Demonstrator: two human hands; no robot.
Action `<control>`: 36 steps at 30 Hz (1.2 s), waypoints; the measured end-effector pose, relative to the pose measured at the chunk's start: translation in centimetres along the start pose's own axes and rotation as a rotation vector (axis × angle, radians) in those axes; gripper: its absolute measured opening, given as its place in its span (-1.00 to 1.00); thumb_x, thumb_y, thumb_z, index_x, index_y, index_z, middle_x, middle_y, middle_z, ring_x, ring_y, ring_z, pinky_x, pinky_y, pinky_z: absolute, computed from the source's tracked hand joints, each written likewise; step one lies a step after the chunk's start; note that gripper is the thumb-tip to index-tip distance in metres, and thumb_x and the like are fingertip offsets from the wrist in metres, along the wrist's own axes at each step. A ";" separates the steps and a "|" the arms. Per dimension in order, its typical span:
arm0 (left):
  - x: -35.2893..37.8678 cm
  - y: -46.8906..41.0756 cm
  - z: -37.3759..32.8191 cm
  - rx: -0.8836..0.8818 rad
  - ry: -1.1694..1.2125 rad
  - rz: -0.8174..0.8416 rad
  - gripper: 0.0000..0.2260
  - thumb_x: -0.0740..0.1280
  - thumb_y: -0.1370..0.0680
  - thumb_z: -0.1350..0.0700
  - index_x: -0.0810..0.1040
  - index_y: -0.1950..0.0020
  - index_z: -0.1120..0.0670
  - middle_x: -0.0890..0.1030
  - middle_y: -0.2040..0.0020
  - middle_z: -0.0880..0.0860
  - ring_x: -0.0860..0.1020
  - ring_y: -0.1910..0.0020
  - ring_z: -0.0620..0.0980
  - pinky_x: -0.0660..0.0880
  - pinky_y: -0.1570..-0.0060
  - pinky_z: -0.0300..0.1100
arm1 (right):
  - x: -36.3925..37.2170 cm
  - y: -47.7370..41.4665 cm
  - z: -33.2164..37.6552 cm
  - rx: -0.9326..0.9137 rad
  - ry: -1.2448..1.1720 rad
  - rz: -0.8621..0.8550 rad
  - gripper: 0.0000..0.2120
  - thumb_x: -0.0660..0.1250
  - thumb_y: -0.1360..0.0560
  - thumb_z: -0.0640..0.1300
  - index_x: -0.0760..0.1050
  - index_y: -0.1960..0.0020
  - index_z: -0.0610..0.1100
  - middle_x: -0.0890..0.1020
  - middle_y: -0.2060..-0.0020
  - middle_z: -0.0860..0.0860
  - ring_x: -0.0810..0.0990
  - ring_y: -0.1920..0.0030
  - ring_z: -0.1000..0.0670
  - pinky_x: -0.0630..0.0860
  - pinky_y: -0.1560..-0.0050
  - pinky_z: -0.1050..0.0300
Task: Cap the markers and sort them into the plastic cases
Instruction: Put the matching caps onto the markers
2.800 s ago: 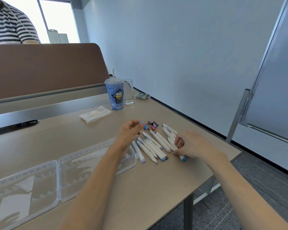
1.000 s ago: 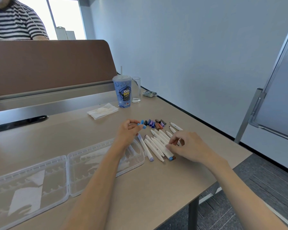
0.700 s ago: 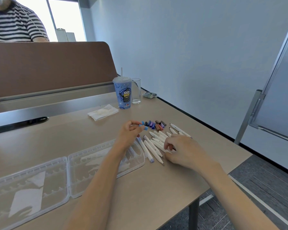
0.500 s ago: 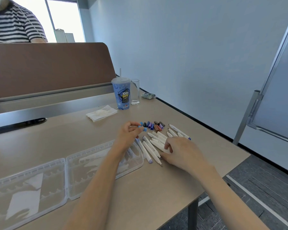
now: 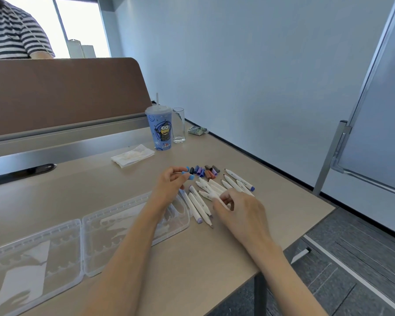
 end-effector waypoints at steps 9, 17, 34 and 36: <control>-0.5 0.3 -0.2 -0.041 0.049 -0.025 -0.88 0.27 -0.61 0.12 0.52 -0.13 0.06 0.61 0.10 -0.02 0.51 0.23 -0.10 0.39 0.26 -0.31 | -0.7 -0.2 0.2 -0.081 -0.270 -0.068 -0.87 0.35 -0.54 0.01 0.61 -0.04 0.03 0.62 0.08 0.22 0.57 0.09 0.19 0.46 0.12 0.37; -0.3 0.4 -0.1 -0.056 0.169 0.019 -0.87 0.29 -0.59 0.12 0.53 -0.12 0.09 0.62 0.09 0.02 0.51 0.25 -0.09 0.39 0.28 -0.26 | -0.7 -0.3 -0.2 -0.095 -0.322 -0.093 -0.90 0.40 -0.51 -0.07 0.64 -0.01 0.00 0.65 0.08 0.17 0.57 0.04 0.18 0.49 0.07 0.29; 0.3 0.7 -0.7 -0.015 0.087 0.062 -0.83 0.29 -0.59 0.09 0.56 -0.15 0.09 0.56 0.22 -0.06 0.45 0.29 -0.14 0.38 0.29 -0.35 | -1.3 -0.2 -0.2 -0.100 -0.282 -0.171 -0.86 0.39 -0.53 -0.08 0.64 -0.05 -0.06 0.66 0.06 0.13 0.56 0.02 0.21 0.36 0.07 0.53; 0.5 0.8 -0.8 -0.003 0.077 0.085 -0.84 0.30 -0.59 0.11 0.56 -0.14 0.09 0.58 0.24 -0.09 0.47 0.32 -0.19 0.39 0.33 -0.40 | -1.3 -0.3 -0.1 -0.103 -0.280 -0.166 -0.86 0.39 -0.53 -0.09 0.64 -0.06 -0.06 0.66 0.05 0.12 0.56 0.02 0.21 0.37 0.07 0.53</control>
Point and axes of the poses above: each hand's wrist, its own y-axis away from the middle knuckle, its own x-axis out of the palm, z = x × y, the point moved 8 cm from there along -y, towards the middle knuckle
